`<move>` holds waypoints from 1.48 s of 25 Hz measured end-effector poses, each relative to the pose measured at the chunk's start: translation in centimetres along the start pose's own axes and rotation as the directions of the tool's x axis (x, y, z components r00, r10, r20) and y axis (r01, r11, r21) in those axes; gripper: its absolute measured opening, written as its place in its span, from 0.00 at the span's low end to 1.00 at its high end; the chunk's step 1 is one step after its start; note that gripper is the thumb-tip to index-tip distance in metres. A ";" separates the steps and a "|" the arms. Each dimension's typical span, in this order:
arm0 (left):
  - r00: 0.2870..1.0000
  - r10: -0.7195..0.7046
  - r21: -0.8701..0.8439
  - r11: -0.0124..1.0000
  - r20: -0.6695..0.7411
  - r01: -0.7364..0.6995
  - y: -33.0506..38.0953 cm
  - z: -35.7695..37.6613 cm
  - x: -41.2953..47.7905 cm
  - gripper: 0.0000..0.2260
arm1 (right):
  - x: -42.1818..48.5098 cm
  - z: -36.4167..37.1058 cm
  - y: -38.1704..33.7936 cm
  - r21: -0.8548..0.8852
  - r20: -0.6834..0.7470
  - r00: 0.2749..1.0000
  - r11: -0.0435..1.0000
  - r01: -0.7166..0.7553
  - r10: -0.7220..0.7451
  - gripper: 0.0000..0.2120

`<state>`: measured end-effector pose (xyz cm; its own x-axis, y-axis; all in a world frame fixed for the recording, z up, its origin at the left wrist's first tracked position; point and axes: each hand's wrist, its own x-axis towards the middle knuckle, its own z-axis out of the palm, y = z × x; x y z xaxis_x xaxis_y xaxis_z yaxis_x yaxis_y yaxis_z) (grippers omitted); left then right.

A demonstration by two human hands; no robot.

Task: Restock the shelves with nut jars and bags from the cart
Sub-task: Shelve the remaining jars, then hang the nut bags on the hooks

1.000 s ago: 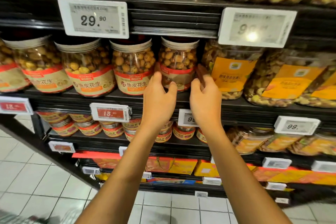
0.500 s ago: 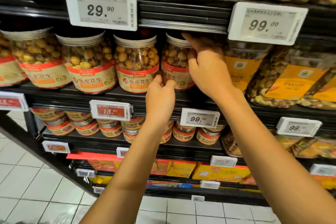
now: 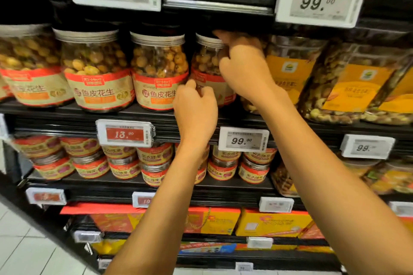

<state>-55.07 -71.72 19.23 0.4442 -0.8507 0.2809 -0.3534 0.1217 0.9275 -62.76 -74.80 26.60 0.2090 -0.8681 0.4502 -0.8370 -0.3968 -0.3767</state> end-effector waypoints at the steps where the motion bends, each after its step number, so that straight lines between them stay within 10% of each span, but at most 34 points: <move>1: 1.000 0.022 0.000 1.000 0.023 -0.022 -0.1 -0.2 -0.4 0.14 | -0.6 -0.1 0.0 -0.003 -0.055 0.998 0.999 0.041 -0.041 0.13; 9: 0.984 0.156 -0.094 0.984 0.081 -0.148 -1.9 -2.9 -3.9 0.21 | -2.5 -1.9 0.5 -0.047 -0.072 0.971 0.974 0.223 -0.226 0.20; 15: 0.991 0.086 -0.088 0.993 0.098 -0.077 -1.9 -3.5 -1.9 0.22 | -7.8 0.5 2.4 0.294 -0.439 0.897 0.951 0.095 0.046 0.15; 23: 0.981 0.112 -0.103 0.990 0.159 -0.097 -1.6 -3.0 -3.8 0.24 | -8.7 3.1 3.7 0.606 -0.031 0.935 0.751 -0.264 0.353 0.17; 33: 0.984 0.067 -0.199 0.979 0.168 -0.032 -2.6 -4.0 -2.5 0.21 | -8.9 3.2 3.3 0.609 -0.195 0.923 0.778 -0.150 0.331 0.12; 37: 0.997 -0.048 -0.207 0.978 -0.059 0.035 -3.6 -7.1 -2.2 0.17 | -7.8 1.9 -1.1 0.516 -0.331 0.943 0.840 0.166 0.017 0.13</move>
<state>-48.91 -66.69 17.02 0.5085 -0.8240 0.2498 -0.1598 0.1947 0.9678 -62.55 -68.15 21.92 0.0154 -0.7273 0.6862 -0.4078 -0.6311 -0.6598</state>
